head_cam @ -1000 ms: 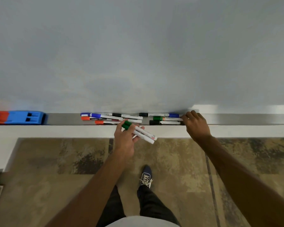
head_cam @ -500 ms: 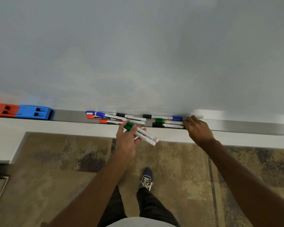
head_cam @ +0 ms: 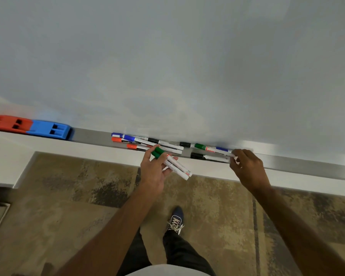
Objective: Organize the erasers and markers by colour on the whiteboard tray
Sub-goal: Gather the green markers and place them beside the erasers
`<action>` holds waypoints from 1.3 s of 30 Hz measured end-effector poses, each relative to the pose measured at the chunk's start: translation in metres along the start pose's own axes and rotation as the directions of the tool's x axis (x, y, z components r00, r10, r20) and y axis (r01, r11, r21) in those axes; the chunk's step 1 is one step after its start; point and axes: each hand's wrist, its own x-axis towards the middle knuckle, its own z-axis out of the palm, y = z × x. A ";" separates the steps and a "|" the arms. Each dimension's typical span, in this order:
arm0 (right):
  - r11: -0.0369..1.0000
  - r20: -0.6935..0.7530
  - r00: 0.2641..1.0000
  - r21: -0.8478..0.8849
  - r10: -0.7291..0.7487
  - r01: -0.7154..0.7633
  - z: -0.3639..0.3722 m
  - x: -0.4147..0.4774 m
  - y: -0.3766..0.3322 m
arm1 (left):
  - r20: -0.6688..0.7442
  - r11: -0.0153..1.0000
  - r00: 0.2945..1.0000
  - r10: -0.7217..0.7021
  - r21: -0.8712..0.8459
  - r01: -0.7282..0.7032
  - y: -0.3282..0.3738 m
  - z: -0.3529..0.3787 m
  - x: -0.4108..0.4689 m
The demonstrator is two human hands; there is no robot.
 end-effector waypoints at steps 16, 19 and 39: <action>0.088 0.418 0.850 0.880 0.321 -0.466 0.060 0.025 -0.198 | -0.027 0.991 0.993 0.112 -0.075 -0.114 0.072 -0.068 0.031; 0.100 0.439 0.842 0.866 0.313 -0.489 0.069 0.039 -0.224 | -0.060 0.987 0.988 0.144 -0.059 -0.147 0.091 -0.084 0.037; -0.011 0.519 0.772 0.832 0.367 -0.555 0.139 0.108 -0.376 | -0.300 0.974 0.933 0.201 -0.039 -0.223 0.183 -0.177 0.102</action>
